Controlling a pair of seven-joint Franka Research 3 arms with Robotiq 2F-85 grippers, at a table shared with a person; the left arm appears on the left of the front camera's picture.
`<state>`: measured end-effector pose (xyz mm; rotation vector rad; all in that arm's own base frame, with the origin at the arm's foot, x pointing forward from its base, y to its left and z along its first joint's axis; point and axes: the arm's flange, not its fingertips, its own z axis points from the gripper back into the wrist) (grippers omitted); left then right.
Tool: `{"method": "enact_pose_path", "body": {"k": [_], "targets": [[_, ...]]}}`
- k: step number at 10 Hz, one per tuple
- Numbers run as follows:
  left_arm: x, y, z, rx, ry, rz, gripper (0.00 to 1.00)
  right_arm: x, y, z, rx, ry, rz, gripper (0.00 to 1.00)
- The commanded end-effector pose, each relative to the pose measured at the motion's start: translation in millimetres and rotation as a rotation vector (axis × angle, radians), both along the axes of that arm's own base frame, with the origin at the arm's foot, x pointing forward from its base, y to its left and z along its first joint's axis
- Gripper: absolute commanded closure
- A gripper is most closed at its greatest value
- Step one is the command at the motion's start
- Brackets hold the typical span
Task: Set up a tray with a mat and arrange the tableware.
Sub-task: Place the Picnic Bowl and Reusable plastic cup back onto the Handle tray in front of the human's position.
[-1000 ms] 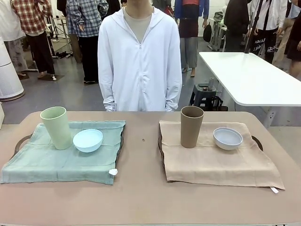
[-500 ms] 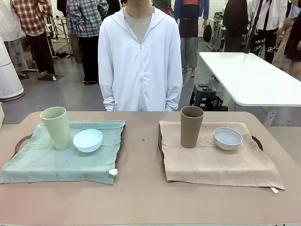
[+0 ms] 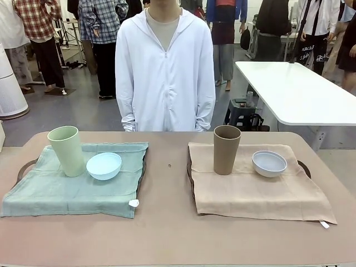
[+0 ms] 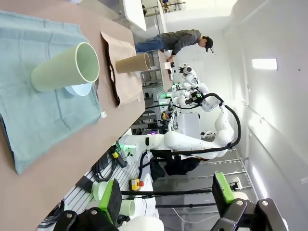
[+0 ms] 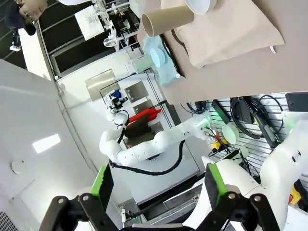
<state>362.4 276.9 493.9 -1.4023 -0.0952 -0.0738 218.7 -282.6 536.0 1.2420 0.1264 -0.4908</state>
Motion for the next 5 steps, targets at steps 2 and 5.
{"method": "enact_pose_path", "body": {"k": [2,5], "targets": [[-2.0,2.4,2.9,0.021,0.006,-0.008,0.00,-2.3,3.6,-6.3,-0.015,-0.012,-0.009,0.00],[-2.0,2.4,2.9,0.021,0.006,-0.008,0.00,-2.3,3.6,-6.3,-0.015,-0.012,-0.009,0.00]]}}
